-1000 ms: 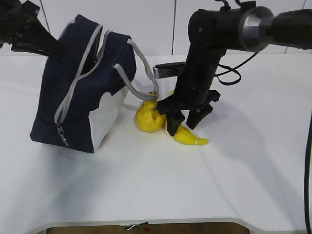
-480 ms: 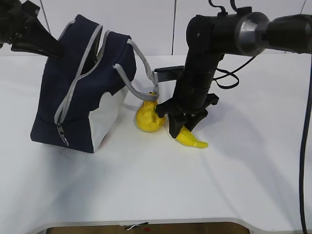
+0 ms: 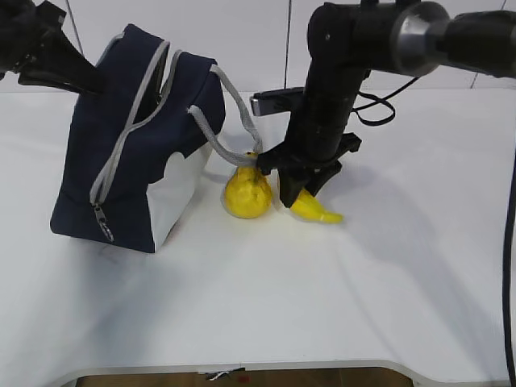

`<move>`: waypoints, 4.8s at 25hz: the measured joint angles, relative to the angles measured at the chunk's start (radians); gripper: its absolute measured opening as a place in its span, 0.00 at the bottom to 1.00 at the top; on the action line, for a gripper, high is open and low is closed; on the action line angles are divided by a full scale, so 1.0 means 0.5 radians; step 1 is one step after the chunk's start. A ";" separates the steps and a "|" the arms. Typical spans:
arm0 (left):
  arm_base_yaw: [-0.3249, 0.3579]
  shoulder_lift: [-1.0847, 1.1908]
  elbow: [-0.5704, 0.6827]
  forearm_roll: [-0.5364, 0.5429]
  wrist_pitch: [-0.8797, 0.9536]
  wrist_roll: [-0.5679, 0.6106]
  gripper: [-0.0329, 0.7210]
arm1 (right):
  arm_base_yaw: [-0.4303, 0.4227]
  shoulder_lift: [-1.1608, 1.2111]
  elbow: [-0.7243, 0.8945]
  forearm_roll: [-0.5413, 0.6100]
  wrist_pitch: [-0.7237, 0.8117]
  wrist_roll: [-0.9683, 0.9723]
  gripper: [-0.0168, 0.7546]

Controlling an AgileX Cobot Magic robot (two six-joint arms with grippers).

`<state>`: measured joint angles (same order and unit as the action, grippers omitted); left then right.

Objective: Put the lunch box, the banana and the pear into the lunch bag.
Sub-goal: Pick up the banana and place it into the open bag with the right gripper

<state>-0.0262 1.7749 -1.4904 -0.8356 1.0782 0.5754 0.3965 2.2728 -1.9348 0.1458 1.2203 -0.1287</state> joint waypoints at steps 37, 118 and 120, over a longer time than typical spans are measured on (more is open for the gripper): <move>0.000 0.000 0.000 -0.240 0.028 -0.003 0.07 | 0.029 -0.404 -0.131 1.597 0.050 -0.426 0.39; 0.148 0.000 -0.017 -0.238 0.166 -0.007 0.07 | 0.057 -0.185 -0.575 0.982 0.026 -0.517 0.70; 0.167 0.000 -0.017 -0.189 0.166 -0.007 0.07 | 0.057 -0.279 -0.575 0.812 0.039 -0.461 0.70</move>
<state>0.0575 1.7749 -1.4988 -0.9300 1.1613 0.5720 0.4248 2.1333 -2.2222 0.5516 1.2395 -0.3591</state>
